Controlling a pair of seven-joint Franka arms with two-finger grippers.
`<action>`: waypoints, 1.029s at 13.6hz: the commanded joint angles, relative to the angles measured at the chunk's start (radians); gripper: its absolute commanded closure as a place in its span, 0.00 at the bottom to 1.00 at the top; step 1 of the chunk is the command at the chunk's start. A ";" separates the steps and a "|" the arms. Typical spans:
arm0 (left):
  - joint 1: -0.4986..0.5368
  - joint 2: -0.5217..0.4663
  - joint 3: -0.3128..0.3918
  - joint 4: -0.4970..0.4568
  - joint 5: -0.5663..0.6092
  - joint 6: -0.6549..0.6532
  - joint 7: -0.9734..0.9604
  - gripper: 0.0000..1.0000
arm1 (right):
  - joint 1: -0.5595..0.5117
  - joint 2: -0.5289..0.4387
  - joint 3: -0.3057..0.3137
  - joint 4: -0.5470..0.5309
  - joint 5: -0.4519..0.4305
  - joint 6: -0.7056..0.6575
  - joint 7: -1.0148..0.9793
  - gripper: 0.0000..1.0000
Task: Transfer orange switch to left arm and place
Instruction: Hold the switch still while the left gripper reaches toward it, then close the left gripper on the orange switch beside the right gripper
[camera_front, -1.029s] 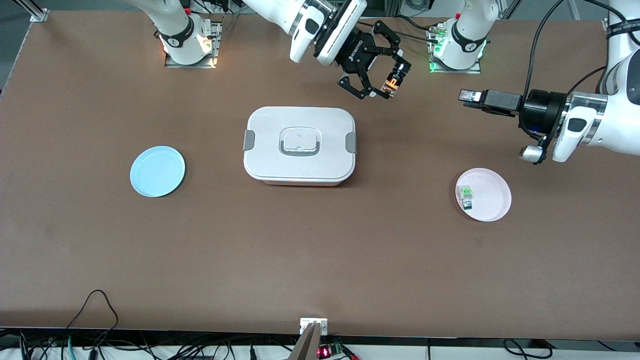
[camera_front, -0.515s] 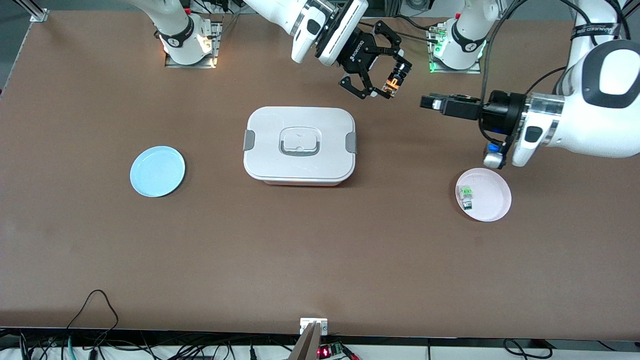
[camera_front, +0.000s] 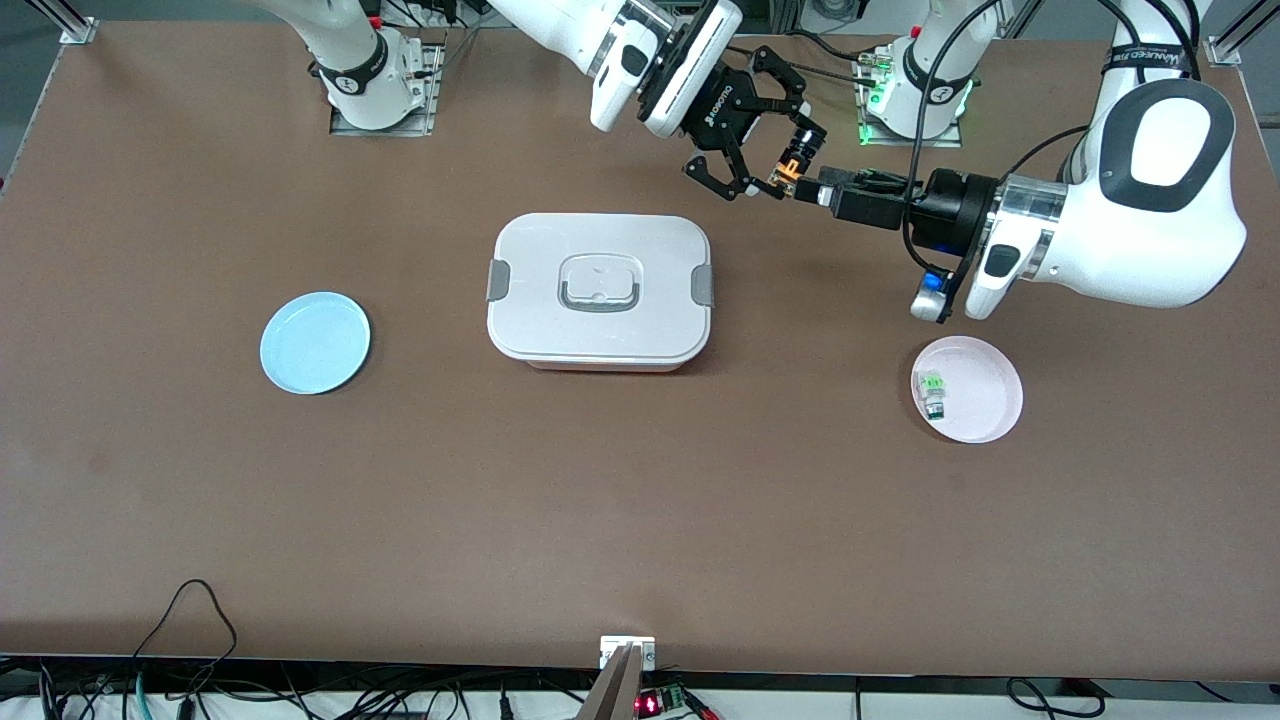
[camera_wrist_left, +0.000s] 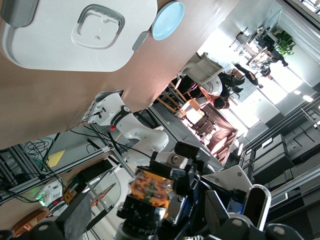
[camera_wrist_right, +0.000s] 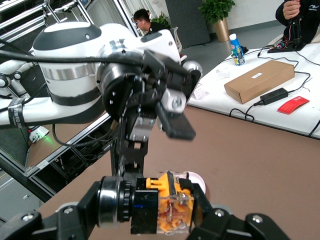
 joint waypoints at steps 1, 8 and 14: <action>0.009 -0.056 -0.007 -0.075 -0.030 0.014 -0.014 0.00 | 0.015 0.014 -0.004 0.041 0.016 0.015 0.006 0.87; 0.009 -0.088 -0.046 -0.078 -0.059 0.014 -0.095 0.05 | 0.017 0.015 -0.004 0.041 0.013 0.045 0.006 0.87; 0.011 -0.086 -0.046 -0.078 -0.058 0.014 -0.089 0.94 | 0.015 0.015 -0.004 0.041 0.008 0.047 0.006 0.87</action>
